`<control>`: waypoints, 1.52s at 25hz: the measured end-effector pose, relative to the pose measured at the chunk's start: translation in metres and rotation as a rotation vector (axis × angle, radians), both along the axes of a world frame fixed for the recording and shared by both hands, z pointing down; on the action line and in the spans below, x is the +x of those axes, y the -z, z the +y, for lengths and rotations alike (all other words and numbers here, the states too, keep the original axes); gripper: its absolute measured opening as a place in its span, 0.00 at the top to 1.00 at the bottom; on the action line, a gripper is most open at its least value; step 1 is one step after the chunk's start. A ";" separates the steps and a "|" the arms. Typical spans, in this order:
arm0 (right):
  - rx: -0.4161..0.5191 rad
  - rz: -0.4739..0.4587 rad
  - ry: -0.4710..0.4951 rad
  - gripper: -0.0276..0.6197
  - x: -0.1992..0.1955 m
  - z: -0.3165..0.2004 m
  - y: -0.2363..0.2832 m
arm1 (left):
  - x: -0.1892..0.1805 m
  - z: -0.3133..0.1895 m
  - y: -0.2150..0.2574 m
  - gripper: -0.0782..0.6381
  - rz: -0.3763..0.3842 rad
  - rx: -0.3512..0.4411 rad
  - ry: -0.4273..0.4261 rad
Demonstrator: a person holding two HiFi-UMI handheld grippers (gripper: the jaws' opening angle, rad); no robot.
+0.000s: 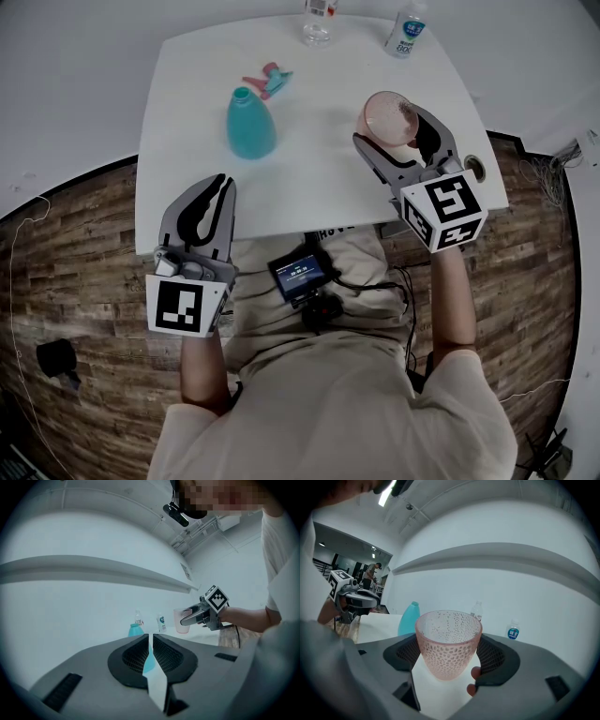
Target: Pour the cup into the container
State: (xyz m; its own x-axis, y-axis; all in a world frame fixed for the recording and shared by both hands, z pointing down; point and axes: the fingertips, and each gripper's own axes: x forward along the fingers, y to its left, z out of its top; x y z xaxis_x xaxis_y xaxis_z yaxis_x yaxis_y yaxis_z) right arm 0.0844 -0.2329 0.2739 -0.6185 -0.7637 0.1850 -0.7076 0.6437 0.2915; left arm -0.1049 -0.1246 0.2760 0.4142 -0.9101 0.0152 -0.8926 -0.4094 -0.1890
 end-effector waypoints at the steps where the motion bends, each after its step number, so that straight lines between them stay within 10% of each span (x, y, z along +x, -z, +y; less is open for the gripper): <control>1: -0.004 0.000 -0.001 0.38 0.000 -0.001 -0.001 | 0.000 0.000 0.000 0.84 -0.001 0.002 -0.002; 38: -0.107 0.022 -0.023 0.38 0.008 -0.015 -0.038 | 0.005 0.002 -0.001 0.84 0.019 -0.009 -0.017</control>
State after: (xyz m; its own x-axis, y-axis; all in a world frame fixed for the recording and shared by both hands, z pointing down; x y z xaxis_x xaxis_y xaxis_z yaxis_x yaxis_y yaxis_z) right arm 0.0929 -0.2481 0.3114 -0.5960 -0.7528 0.2794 -0.7165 0.6557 0.2380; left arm -0.0998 -0.1230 0.2773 0.4295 -0.9030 0.0149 -0.8891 -0.4256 -0.1685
